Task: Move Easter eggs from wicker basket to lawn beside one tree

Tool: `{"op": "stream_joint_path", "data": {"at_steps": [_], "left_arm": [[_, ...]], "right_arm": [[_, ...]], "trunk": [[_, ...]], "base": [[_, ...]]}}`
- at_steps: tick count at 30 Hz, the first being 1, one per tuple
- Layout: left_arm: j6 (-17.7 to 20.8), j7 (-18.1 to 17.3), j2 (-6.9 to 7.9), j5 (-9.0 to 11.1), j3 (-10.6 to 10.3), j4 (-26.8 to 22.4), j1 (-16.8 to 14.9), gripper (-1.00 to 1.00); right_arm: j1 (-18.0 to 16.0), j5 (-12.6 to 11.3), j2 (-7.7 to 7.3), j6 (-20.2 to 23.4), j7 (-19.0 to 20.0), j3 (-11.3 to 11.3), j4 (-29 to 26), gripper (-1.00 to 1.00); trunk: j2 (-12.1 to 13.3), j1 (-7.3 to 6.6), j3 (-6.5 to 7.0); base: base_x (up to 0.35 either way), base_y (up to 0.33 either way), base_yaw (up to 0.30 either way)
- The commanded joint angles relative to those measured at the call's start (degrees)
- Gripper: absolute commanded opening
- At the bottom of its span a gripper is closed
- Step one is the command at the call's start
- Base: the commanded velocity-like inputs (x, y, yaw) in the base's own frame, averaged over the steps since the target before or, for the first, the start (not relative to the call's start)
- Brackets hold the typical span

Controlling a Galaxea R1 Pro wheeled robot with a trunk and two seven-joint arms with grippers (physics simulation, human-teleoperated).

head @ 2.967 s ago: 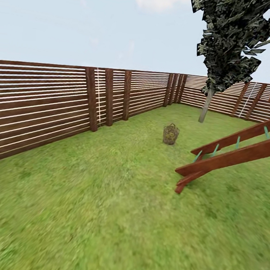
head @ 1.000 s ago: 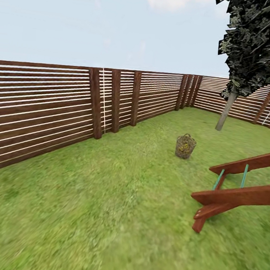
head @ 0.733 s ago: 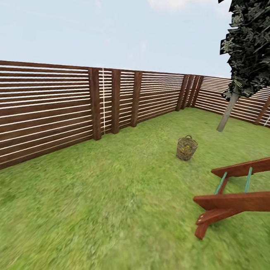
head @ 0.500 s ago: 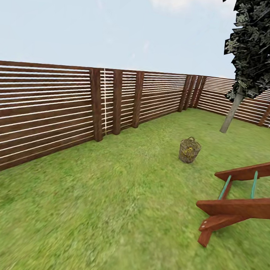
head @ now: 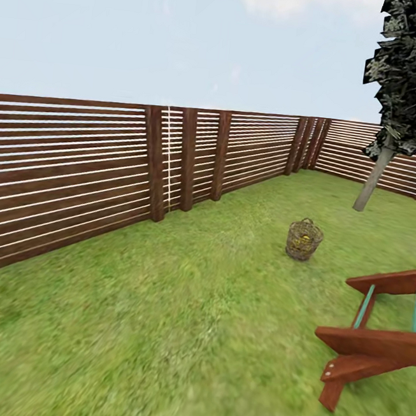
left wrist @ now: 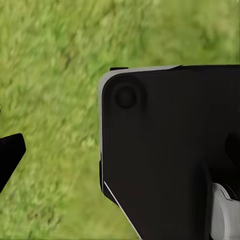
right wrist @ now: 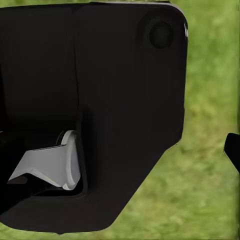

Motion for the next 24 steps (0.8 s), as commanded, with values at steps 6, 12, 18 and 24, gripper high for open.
{"op": "stream_joint_path", "data": {"at_steps": [6,12,18,24], "left_arm": [[-0.2,0.1,0.00,0.0,0.0,0.0,0.0,1.00],[-0.2,0.1,0.00,0.0,0.0,0.0,0.0,1.00],[-0.2,0.1,-0.01,-0.1,-0.1,0.0,0.0,1.00],[-0.2,0.1,-0.01,-0.1,-0.1,0.0,0.0,1.00]], "right_arm": [[0.0,0.0,0.02,-0.1,0.0,-0.1,-0.1,1.00],[0.0,0.0,0.00,-0.1,0.0,-0.2,-0.1,1.00],[0.0,0.0,0.00,-0.1,0.0,-0.2,-0.1,1.00],[0.0,0.0,-0.05,-0.1,0.0,-0.2,-0.1,1.00]], "trunk": [[-0.1,0.06,-0.21],[-0.1,0.06,-0.24],[-0.1,0.06,-0.24],[-0.1,0.06,-0.24]], "base": [[0.306,0.037,0.183],[0.307,0.091,0.044],[0.308,0.103,0.006],[0.308,0.104,0.001]]}}
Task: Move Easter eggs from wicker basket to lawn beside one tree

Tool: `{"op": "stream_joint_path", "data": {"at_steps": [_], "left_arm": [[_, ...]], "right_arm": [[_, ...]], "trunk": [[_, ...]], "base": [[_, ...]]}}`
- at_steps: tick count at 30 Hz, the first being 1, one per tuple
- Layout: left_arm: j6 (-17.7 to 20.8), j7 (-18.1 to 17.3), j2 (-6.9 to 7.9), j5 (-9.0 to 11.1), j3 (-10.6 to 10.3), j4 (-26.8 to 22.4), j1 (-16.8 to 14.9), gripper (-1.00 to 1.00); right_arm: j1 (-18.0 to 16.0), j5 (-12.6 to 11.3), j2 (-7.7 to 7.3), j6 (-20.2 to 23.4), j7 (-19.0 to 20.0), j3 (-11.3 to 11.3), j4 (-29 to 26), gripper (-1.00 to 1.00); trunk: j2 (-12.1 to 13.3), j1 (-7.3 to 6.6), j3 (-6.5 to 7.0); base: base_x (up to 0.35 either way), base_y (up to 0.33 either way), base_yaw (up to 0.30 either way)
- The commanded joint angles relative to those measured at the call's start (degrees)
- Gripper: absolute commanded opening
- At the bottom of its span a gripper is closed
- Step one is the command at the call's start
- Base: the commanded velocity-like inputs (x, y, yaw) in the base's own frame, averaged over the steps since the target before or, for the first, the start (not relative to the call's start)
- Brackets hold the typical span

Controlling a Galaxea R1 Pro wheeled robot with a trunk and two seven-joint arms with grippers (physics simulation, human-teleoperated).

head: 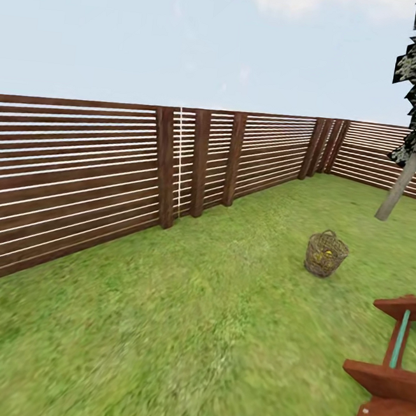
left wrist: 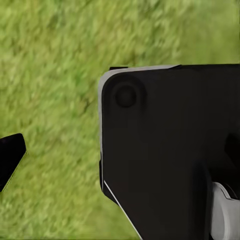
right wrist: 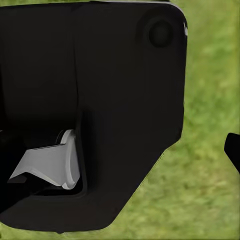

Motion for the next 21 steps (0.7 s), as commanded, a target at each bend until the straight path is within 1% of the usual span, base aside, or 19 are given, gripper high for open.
{"op": "stream_joint_path", "data": {"at_steps": [1,21], "left_arm": [[-0.2,0.1,-0.01,-0.1,0.0,0.0,0.0,1.00],[-0.2,0.1,0.01,-0.1,0.0,0.0,0.0,1.00]], "right_arm": [[0.0,0.0,0.01,-0.1,0.0,-0.2,-0.1,1.00],[0.0,-0.1,0.00,-0.1,0.0,-0.3,-0.1,1.00]], "trunk": [[-0.1,0.06,-0.10],[-0.1,0.06,-0.10]], "base": [[0.308,0.104,0.000],[0.308,0.105,0.000]]}}
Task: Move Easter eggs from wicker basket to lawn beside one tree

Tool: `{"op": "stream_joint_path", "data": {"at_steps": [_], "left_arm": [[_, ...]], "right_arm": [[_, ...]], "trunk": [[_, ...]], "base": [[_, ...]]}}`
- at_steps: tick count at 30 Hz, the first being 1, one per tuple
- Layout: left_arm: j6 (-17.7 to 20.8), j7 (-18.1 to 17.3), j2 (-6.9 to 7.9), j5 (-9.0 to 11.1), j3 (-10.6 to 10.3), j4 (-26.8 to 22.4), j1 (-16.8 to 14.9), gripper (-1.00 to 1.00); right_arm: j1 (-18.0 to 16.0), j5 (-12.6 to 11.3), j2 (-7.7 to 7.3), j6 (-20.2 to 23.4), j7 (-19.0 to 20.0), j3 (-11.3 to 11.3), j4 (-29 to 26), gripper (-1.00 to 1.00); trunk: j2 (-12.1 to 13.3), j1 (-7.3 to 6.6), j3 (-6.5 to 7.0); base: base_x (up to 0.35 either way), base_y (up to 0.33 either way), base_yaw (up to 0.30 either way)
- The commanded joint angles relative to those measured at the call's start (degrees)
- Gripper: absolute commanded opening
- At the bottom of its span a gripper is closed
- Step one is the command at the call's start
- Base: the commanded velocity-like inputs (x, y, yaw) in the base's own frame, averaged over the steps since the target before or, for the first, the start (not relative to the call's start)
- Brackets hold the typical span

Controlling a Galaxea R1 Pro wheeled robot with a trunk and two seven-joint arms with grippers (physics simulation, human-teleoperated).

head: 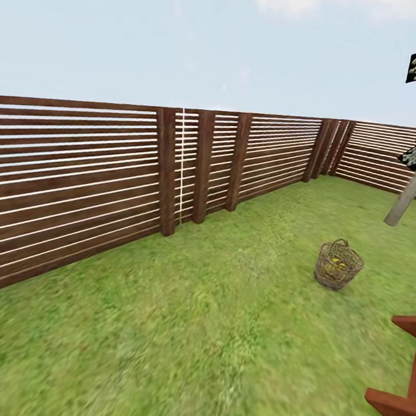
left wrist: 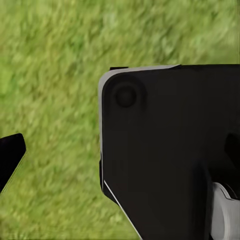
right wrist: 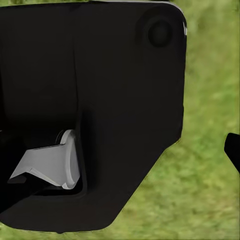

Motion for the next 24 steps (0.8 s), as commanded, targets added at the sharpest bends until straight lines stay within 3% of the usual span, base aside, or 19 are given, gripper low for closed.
{"op": "stream_joint_path", "data": {"at_steps": [1,24], "left_arm": [[-0.2,0.1,0.00,-0.1,0.0,0.0,0.0,1.00],[-0.2,0.1,0.00,-0.1,-0.1,0.0,0.0,1.00]], "right_arm": [[0.0,0.0,0.02,-0.1,0.0,-0.2,-0.1,1.00],[0.0,0.0,0.02,-0.1,0.0,-0.2,-0.1,1.00]], "trunk": [[-0.1,0.06,-0.10],[-0.1,0.06,-0.10]], "base": [[0.307,0.104,0.000],[0.308,0.099,-0.070]]}}
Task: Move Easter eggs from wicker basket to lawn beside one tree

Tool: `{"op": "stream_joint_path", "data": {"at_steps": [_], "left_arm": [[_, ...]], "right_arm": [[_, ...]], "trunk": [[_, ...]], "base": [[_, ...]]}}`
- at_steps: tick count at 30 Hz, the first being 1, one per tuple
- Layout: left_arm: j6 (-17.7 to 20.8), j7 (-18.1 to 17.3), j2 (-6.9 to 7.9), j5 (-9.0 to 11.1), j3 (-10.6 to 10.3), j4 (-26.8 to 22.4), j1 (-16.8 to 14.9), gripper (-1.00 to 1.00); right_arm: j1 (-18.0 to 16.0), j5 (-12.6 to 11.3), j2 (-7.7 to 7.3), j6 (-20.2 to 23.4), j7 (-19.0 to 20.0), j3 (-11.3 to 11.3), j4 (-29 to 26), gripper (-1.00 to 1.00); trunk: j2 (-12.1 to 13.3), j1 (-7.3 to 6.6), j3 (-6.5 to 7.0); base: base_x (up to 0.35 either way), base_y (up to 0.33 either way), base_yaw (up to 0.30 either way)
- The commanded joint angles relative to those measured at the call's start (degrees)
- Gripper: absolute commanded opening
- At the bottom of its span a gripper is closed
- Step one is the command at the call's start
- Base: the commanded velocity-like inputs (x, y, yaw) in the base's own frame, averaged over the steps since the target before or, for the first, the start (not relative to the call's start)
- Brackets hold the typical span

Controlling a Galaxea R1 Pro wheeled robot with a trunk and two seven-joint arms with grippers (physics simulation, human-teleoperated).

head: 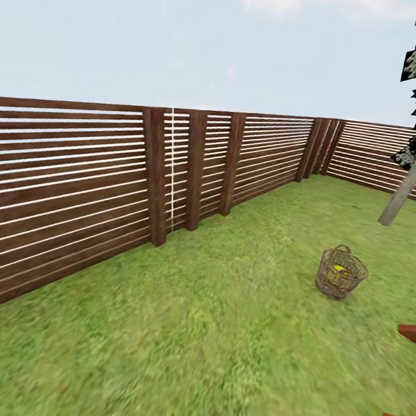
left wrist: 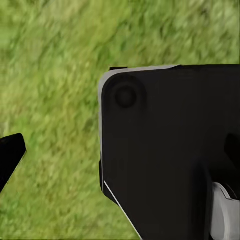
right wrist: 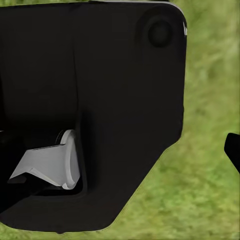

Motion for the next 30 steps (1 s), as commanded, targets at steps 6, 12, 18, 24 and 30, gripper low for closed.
{"op": "stream_joint_path", "data": {"at_steps": [6,12,18,24,30], "left_arm": [[-0.2,0.1,0.00,-0.1,0.0,0.0,0.0,1.00],[-0.2,0.1,0.00,-0.1,0.0,0.0,0.0,1.00],[-0.2,0.1,0.00,-0.1,0.0,0.0,0.0,1.00],[-0.2,0.1,0.00,-0.1,0.0,0.0,0.0,1.00],[-0.2,0.1,0.00,-0.1,0.0,0.0,0.0,1.00]], "right_arm": [[0.0,0.0,0.02,-0.1,0.0,-0.2,-0.1,1.00],[0.0,0.0,0.02,-0.1,0.0,-0.2,-0.1,1.00],[0.0,0.0,0.02,-0.1,0.0,-0.2,-0.1,1.00],[0.0,0.0,0.02,0.0,-0.1,-0.2,-0.1,1.00],[0.0,0.0,0.02,0.0,0.0,-0.2,-0.1,1.00]], "trunk": [[-0.1,0.06,-0.10],[-0.1,0.06,-0.10],[-0.1,0.06,-0.10],[-0.1,0.06,-0.10],[-0.1,0.06,-0.10]], "base": [[0.308,0.097,-0.215],[0.308,0.097,-0.264],[0.308,0.097,-0.239],[0.308,0.097,-0.190],[0.307,0.096,-0.115]]}}
